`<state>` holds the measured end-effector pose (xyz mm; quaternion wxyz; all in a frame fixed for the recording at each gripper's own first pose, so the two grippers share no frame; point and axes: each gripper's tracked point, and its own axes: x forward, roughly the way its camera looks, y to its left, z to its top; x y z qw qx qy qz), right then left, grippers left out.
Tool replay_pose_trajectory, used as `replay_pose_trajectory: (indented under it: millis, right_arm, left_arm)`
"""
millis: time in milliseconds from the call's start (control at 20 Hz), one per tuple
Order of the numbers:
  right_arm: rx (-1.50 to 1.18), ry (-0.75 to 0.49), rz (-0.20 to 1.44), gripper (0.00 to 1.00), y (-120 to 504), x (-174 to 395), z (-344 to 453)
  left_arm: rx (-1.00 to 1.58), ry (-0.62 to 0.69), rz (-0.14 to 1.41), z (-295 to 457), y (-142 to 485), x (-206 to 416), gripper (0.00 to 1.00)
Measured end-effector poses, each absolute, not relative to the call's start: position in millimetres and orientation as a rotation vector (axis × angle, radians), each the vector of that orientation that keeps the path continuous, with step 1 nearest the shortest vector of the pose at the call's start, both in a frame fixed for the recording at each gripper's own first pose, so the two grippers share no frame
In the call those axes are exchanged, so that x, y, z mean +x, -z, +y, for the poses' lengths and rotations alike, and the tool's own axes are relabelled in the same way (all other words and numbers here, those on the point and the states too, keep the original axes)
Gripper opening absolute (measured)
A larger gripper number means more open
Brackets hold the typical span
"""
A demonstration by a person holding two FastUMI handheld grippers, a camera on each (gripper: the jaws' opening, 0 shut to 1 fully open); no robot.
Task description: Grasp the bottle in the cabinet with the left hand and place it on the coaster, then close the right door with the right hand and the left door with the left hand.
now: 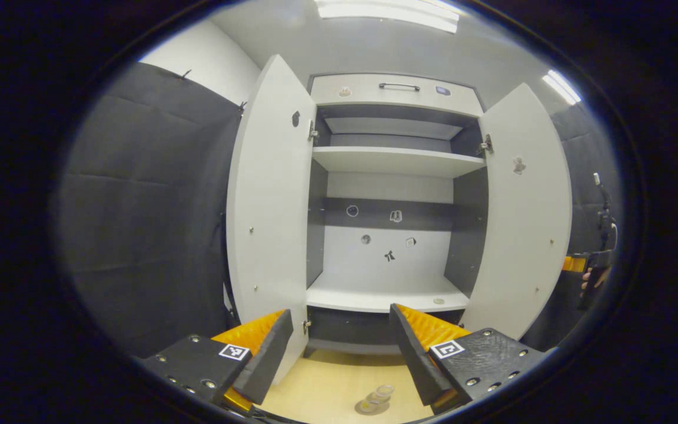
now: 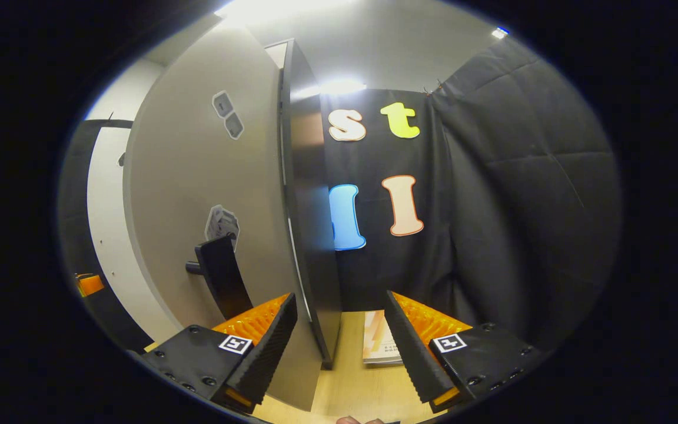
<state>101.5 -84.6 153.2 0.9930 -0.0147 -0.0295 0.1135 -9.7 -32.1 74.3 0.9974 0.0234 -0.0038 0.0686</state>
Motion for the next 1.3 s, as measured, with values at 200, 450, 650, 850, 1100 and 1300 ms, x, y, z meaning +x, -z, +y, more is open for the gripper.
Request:
replay_pose_trajectory:
  millis: [200, 450, 650, 850, 1100, 1300]
  right_arm:
    - [-0.081, -0.189, -0.096, 0.95, -158, 97, -77]
    - [-0.024, -0.233, -0.057, 0.95, -145, 89, -33]
    - [-0.026, -0.245, -0.075, 0.92, -144, 91, 9]
    - [-0.016, -0.274, -0.081, 0.96, -141, 99, 56]
    - [0.04, -0.299, -0.084, 0.96, -137, 99, 94]
    - [-0.006, -0.267, -0.089, 0.96, -127, 95, 94]
  left_arm:
    - [0.053, -0.141, -0.001, -25, -75, -11, 0.95]
    - [0.003, -0.111, -0.003, -1, -67, -8, 0.96]
    - [0.018, -0.112, 0.006, 28, -61, -15, 0.96]
    - [0.021, -0.13, -0.006, 62, -59, -22, 0.95]
    - [-0.009, -0.157, -0.033, 113, -60, -37, 0.95]
    - [0.004, -0.186, -0.053, 171, -65, -44, 0.96]
